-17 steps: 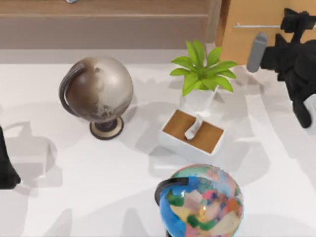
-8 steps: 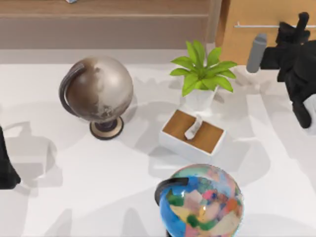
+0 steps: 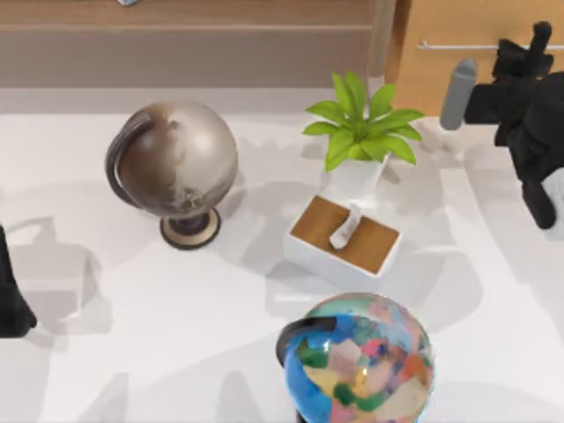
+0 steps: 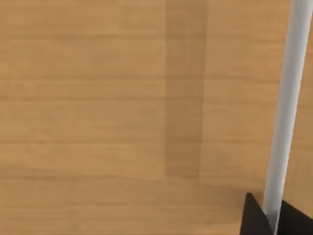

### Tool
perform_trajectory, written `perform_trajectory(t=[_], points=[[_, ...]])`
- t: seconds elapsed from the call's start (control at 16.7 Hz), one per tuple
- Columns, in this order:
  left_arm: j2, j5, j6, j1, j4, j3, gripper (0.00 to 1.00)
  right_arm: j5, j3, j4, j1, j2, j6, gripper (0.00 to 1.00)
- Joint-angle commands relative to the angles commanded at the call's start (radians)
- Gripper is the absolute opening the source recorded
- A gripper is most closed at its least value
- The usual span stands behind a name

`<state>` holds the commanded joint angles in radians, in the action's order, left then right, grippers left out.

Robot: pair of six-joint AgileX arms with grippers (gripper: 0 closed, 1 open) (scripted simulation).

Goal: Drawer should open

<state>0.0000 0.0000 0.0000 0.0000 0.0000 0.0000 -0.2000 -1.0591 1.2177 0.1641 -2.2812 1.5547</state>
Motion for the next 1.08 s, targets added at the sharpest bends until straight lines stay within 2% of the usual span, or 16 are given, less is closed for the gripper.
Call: perform_trajectory(t=[0.36,0.72,1.08], points=[[0.000,0.000,0.000,0.000,0.000,0.000,1.00,0.017,0.108,0.096,-0.010,0.102,-0.017,0.00],[0.000,0.000,0.000,0.000,0.000,0.000,1.00,-0.028,0.276,0.159,0.031,0.125,-0.003,0.00],[0.000,0.000,0.000,0.000,0.000,0.000,1.00,-0.034,0.286,0.159,0.031,0.118,-0.003,0.00]])
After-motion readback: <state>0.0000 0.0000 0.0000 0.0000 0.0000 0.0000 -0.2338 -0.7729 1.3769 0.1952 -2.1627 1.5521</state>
